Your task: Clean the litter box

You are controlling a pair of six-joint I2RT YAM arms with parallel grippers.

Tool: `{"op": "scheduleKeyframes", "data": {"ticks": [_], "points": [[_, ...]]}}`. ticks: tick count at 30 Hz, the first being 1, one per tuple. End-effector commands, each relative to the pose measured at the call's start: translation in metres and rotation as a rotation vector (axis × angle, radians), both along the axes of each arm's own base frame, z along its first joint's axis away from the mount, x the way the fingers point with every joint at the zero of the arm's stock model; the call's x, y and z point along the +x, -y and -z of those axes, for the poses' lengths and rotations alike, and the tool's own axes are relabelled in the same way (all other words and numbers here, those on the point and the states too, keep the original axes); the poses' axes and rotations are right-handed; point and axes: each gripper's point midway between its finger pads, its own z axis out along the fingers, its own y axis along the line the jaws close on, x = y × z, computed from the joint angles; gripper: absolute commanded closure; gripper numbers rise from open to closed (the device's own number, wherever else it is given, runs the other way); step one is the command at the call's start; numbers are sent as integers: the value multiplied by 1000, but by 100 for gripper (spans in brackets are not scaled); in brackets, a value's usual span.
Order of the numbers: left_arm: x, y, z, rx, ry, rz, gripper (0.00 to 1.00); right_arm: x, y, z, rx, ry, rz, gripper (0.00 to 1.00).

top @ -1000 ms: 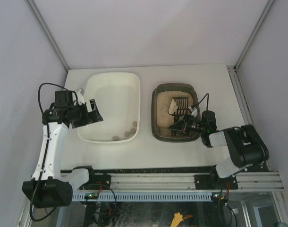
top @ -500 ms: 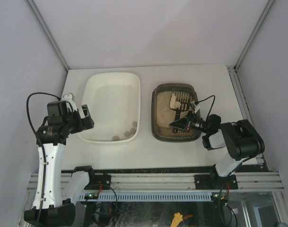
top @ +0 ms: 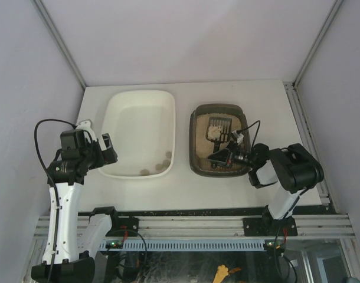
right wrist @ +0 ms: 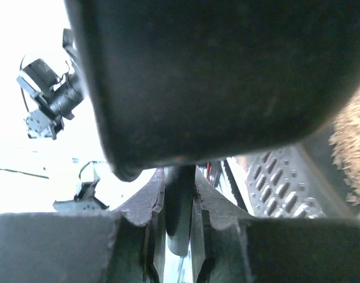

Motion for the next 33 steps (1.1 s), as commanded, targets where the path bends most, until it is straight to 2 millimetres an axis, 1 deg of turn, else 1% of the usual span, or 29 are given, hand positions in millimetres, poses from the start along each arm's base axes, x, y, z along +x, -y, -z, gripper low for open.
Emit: {"op": "scheduleKeyframes", "data": {"ticks": [1, 3, 4, 5, 8, 9, 12, 13, 15, 16, 17, 18, 21, 22, 23, 26, 27, 30, 31, 33], "points": [[5, 0, -2, 9, 33, 21, 0, -3, -6, -7, 24, 34, -25, 100], [5, 1, -3, 6, 40, 24, 0, 9, 14, -6, 19, 35, 59, 100], [5, 1, -3, 6, 40, 23, 0, 10, 17, -7, 19, 36, 70, 100], [5, 1, -3, 8, 39, 24, 0, 8, 13, -7, 19, 38, 53, 100], [5, 1, -2, 6, 34, 24, 0, -6, -8, -4, 20, 24, -50, 100], [6, 2, -2, 5, 35, 27, 0, -7, -8, -1, 18, 13, -51, 100], [6, 4, -2, -2, 33, 36, 0, 6, 14, 3, 10, 8, 48, 100], [6, 4, -2, -3, 34, 35, 0, 8, 16, 1, 9, 17, 54, 100], [6, 3, -2, 0, 31, 30, 0, 1, 4, -1, 12, 29, 4, 100], [6, 3, -1, 0, 29, 29, 0, -6, -6, -1, 13, 26, -41, 100], [6, 3, -1, -1, 29, 30, 0, -8, -9, -1, 15, 21, -51, 100], [6, 3, -1, -2, 28, 32, 0, -5, -6, 0, 16, 13, -37, 100], [6, 4, 0, -4, 28, 33, 0, 12, 21, -1, 16, 13, 74, 100], [6, 4, -1, -3, 30, 33, 0, 14, 22, -4, 18, 23, 76, 100], [6, 3, -1, -2, 30, 31, 0, 11, 17, -8, 20, 37, 57, 100], [6, 3, 0, 0, 26, 29, 0, -3, -7, -7, 13, 25, -33, 100], [7, 4, 0, -4, 25, 33, 0, -3, -7, -8, 21, 25, -35, 100], [7, 5, 1, -8, 23, 42, 0, 10, 16, -6, 27, 9, 60, 100], [7, 5, 1, -8, 23, 42, 0, 12, 21, -7, 27, 10, 78, 100], [6, 4, -1, -4, 27, 39, 0, 8, 16, -11, 28, 31, 49, 100]]}}
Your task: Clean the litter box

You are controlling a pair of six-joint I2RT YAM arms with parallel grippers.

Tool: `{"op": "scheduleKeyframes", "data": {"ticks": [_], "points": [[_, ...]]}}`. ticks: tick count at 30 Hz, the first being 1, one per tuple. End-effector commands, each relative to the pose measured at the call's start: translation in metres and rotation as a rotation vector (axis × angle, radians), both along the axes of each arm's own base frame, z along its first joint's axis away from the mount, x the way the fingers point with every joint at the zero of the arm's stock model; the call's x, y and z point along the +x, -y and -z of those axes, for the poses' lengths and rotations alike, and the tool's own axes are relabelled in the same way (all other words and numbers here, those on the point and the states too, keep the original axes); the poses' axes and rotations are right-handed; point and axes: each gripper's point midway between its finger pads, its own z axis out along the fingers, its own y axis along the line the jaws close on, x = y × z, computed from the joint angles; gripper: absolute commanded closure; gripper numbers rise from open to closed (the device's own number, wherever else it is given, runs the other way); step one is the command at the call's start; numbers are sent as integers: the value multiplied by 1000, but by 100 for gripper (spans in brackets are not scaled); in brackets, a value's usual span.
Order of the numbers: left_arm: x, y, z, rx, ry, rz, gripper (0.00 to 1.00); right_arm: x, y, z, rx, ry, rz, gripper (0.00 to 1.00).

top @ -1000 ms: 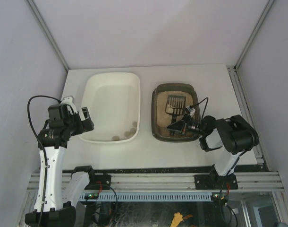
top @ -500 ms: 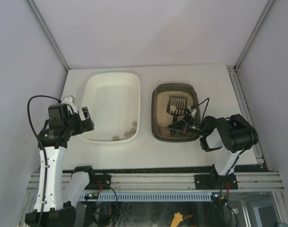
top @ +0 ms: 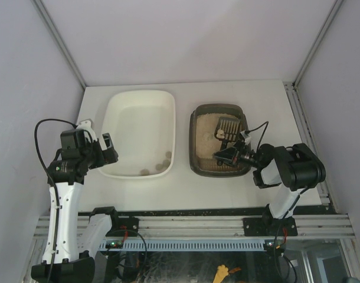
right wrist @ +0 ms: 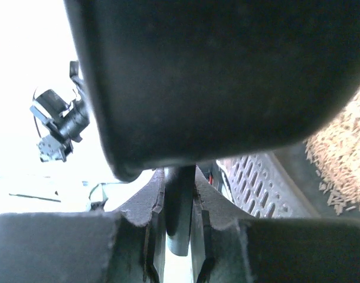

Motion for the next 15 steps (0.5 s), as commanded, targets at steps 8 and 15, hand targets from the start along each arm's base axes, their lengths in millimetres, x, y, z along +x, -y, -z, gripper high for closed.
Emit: {"op": "scheduleKeyframes", "data": {"ticks": [8, 15], "points": [[5, 3, 0, 2, 23, 34, 0, 7, 23, -25, 23, 96, 75, 100], [5, 3, 1, 1, 18, 35, 0, -6, 0, -22, -13, 109, -13, 100]]}}
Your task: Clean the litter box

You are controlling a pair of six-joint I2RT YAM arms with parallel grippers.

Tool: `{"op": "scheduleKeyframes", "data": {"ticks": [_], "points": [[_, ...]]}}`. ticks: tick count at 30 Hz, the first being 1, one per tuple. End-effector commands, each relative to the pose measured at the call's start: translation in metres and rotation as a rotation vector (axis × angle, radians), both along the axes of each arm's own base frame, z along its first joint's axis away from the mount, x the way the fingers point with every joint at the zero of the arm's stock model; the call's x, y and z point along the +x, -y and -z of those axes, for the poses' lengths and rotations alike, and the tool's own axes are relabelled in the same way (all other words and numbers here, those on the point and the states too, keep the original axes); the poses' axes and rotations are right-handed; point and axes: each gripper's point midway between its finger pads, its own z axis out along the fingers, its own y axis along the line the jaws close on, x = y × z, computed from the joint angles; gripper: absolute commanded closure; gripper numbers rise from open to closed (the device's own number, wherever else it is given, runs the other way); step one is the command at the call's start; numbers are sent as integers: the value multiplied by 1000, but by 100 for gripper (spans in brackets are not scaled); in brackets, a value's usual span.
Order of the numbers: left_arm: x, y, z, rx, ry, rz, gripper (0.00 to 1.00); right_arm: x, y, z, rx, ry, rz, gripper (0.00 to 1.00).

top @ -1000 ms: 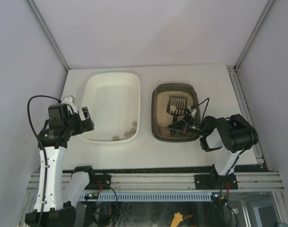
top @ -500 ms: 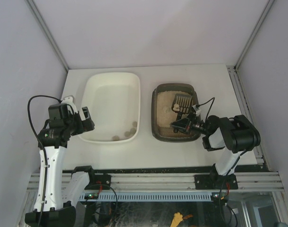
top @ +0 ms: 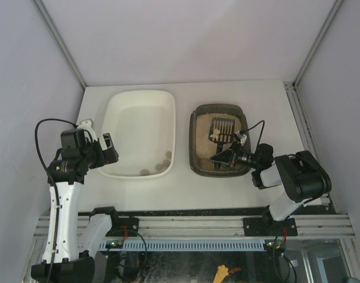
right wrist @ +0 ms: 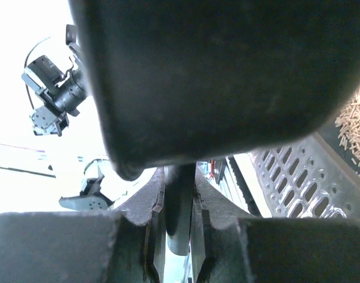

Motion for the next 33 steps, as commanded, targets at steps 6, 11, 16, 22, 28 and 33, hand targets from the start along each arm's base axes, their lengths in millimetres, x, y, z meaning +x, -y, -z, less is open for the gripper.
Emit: {"op": "scheduleKeyframes", "data": {"ticks": [6, 11, 16, 22, 28, 33], "points": [[5, 0, 1, 11, 20, 23, 0, -5, -16, -5, 18, 73, -60, 100], [5, 1, 0, 10, 23, 24, 0, 12, 10, -5, 45, 29, 47, 100], [5, 1, 0, 10, 25, 26, 0, 9, 4, -8, 15, 58, 8, 100], [5, 2, 1, 6, 21, 33, 0, 3, 4, -4, -24, 69, -24, 100], [5, 2, 0, 6, 23, 35, 0, 7, 14, -5, 28, 44, 6, 100], [5, 2, 0, 6, 25, 33, 0, 3, 2, -8, 37, 58, -26, 100]]}}
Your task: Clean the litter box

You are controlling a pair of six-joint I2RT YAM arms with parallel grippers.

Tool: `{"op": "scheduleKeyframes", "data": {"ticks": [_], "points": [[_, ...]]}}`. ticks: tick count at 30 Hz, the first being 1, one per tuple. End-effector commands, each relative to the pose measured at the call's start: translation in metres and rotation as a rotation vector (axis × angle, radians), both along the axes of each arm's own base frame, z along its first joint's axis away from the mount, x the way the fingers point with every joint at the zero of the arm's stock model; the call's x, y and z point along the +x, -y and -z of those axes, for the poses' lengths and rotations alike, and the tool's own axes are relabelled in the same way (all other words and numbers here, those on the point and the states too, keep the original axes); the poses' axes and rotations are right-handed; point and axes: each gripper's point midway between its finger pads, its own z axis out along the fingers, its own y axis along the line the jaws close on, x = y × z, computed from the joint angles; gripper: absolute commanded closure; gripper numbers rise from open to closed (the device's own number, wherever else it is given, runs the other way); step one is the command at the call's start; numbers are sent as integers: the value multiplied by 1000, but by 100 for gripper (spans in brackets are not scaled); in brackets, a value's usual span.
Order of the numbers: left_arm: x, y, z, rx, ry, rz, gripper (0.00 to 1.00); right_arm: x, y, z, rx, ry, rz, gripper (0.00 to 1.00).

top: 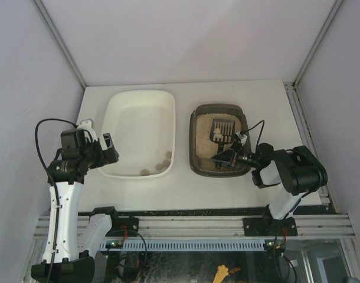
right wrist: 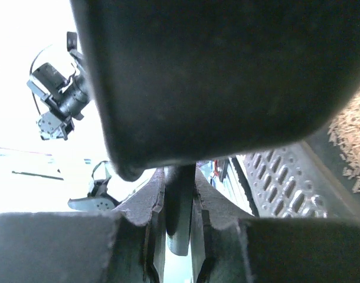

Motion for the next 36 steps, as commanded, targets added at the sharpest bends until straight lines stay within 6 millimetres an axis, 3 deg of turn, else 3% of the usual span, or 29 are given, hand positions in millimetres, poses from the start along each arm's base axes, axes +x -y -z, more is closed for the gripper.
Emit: {"op": "scheduleKeyframes", "data": {"ticks": [1, 10, 17, 28, 36], "points": [[5, 2, 0, 7, 24, 30, 0, 0, -5, -16, 27, 102, -17, 100], [5, 2, 0, 7, 24, 31, 0, -7, -22, -28, 37, 141, -88, 100], [6, 3, 1, 4, 22, 36, 0, -19, -48, -31, -26, 215, -189, 100], [5, 4, 0, 4, 25, 45, 0, -22, -83, -30, -308, 346, -290, 100], [4, 3, -1, 7, 28, 28, 0, -5, -102, -14, -734, 376, -255, 100]]}}
